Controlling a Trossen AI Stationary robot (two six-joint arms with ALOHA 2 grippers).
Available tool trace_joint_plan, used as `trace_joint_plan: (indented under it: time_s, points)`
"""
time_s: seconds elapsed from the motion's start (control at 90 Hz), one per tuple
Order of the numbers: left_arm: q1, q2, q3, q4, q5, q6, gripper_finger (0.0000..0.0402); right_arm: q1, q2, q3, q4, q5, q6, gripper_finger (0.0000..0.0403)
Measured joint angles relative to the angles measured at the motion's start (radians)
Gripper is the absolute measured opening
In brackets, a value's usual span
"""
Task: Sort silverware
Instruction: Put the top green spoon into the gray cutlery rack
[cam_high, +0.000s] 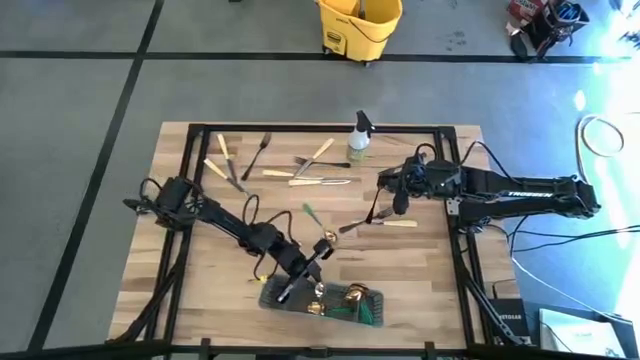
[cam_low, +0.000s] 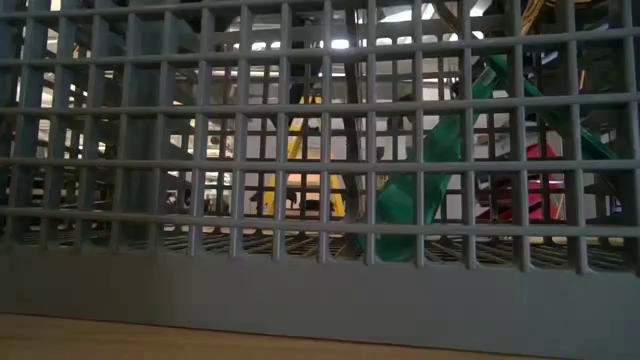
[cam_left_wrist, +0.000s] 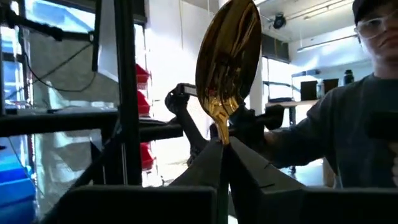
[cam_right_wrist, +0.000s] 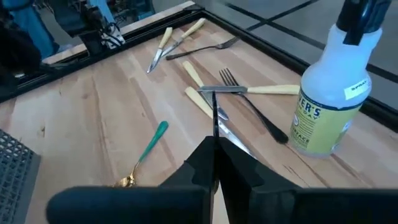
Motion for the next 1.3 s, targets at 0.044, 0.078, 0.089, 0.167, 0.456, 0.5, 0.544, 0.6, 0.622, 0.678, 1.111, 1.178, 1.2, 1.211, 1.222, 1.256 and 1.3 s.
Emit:
trace_joint_plan:
  time_s: [0.044,0.078,0.089,0.167,0.456,0.5,0.544,0.6,0.622,0.678,1.111,1.178,1.2,1.211,1.222,1.256,1.3]
  points:
    - [0.0,0.021,0.015,0.001,0.004,-0.004,0.0,0.0,0.0,0.0,0.001,0.001,0.003,0.0001]
    - [0.0,0.034,0.022,-0.001,0.004,-0.007,0.0,0.0,0.0,0.0,0.001,0.002,0.004,0.0001]
    - [0.001,0.036,0.024,-0.002,0.005,-0.007,0.0,0.0,0.0,0.0,0.001,0.004,0.004,0.0001]
    - [0.007,0.051,0.033,-0.004,0.006,-0.006,0.0,0.0,0.0,0.0,0.001,0.008,0.007,0.0001]
    - [0.047,0.051,0.032,-0.09,0.041,0.027,0.0,0.0,0.0,0.0,0.001,0.008,0.015,0.0001]
    - [0.05,0.051,0.031,-0.095,0.046,0.03,0.0,0.0,0.0,0.0,0.001,0.008,0.015,0.0001]
    - [0.05,0.051,0.031,-0.102,0.048,0.036,0.0001,0.0,0.0,0.0,0.001,0.008,0.015,0.0001]
    - [0.05,0.051,0.031,-0.11,0.05,0.043,0.0003,0.0,0.0,0.0,0.001,0.008,0.015,0.0001]
    - [0.049,0.051,0.031,-0.112,0.054,0.045,0.0005,0.0,0.0,0.0,0.001,0.008,0.015,0.0001]
    - [0.046,0.051,0.031,-0.114,0.071,0.055,0.001,0.0,0.0,0.0,0.001,0.008,0.015,0.0001]
    - [0.046,0.051,0.025,-0.111,0.074,0.038,0.0101,0.0,0.0,0.0,0.001,0.0,0.014,0.0001]
    - [0.048,0.051,0.025,-0.103,0.073,0.03,0.0118,0.0,0.0,0.0,0.001,0.0,0.014,0.0001]
    - [0.048,0.051,0.025,-0.103,0.073,0.03,0.0124,0.0,0.0,0.0,0.001,0.0,0.014,0.0001]
    - [0.048,0.051,0.025,-0.103,0.073,0.03,0.0126,0.0,0.0,0.0,0.001,0.0,0.014,0.0001]
    - [0.048,0.051,0.025,-0.104,0.073,0.029,0.0129,0.0,0.0,0.0,0.001,0.0,0.014,0.0001]
    - [0.049,0.051,0.025,-0.106,0.073,0.026,0.0135,0.0,0.0,0.0,0.001,0.0,0.014,0.0001]
    - [0.05,0.051,0.025,-0.106,0.073,0.023,0.0143,0.0,0.0,0.0,0.001,0.0,0.014,0.0001]
